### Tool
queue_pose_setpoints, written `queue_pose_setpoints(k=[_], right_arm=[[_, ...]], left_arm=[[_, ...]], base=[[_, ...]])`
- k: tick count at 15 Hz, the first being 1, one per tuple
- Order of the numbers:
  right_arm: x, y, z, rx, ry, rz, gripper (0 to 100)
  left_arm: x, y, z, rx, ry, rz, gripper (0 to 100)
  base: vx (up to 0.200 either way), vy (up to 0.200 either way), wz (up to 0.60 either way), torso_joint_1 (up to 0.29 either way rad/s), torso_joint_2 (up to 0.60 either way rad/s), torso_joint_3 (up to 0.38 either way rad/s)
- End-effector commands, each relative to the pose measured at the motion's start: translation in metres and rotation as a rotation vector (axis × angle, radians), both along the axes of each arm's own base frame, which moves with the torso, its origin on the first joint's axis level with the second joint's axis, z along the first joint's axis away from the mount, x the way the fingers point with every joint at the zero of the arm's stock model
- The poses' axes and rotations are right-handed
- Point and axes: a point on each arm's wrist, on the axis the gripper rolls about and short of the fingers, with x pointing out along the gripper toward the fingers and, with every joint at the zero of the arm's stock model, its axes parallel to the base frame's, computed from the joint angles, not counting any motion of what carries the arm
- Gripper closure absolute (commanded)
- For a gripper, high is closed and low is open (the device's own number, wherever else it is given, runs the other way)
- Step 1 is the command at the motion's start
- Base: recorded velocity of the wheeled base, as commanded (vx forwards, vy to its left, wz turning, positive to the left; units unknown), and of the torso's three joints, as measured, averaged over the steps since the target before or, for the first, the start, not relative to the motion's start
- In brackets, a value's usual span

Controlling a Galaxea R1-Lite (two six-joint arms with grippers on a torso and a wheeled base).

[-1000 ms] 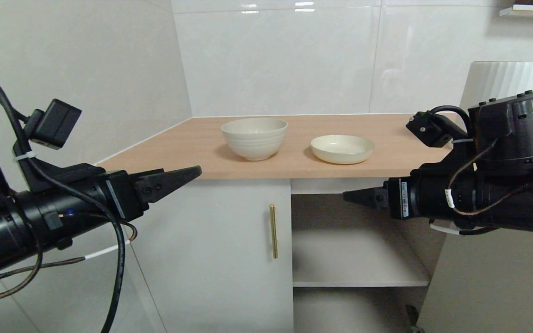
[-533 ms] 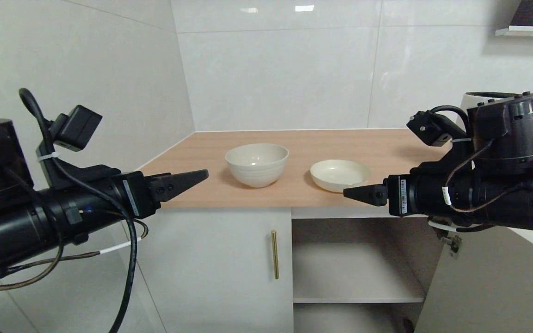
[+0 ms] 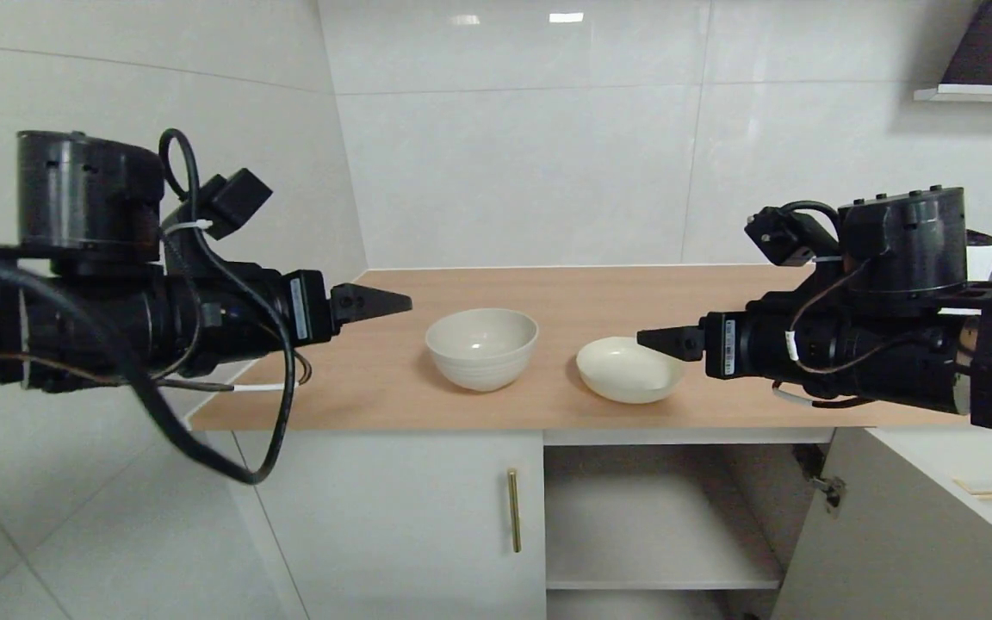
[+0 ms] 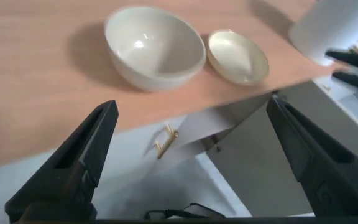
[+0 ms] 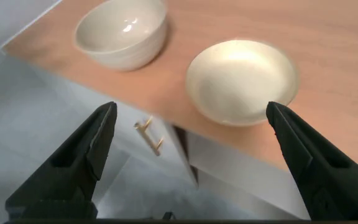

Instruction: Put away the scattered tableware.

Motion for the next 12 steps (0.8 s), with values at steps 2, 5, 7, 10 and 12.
queue_pose_setpoints(k=[2,5,7,10,12], right_arm=[[0.019,0.004,-0.005,-0.062,0.027,-0.12,0],[0.025,0.005,0.005,-0.081,0.121,-0.225,0],[0.033,0.008,-0.001,-0.102,0.125,-0.296,0],[0.043,0.011,-0.01,-0.143,0.123,-0.369,0],[0.043,0.011,-0.01,-0.143,0.123,-0.369,0]], left_arm=[[0.031,-0.014,-0.01,0.083,0.187,0.034,0],[0.043,-0.034,-0.012,0.066,0.229,0.205,0],[0.061,-0.046,-0.025,0.08,0.237,0.341,0],[0.081,-0.067,-0.055,0.135,0.205,0.41,0],[0.089,-0.073,-0.067,0.14,0.197,0.417,0]], base=[[0.0,0.0,0.0,0.016,-0.03,-0.016],[0.0,0.0,0.0,0.0,0.0,0.0],[0.0,0.0,0.0,0.0,0.0,0.0],[0.0,0.0,0.0,0.0,0.0,0.0],[0.0,0.0,0.0,0.0,0.0,0.0]])
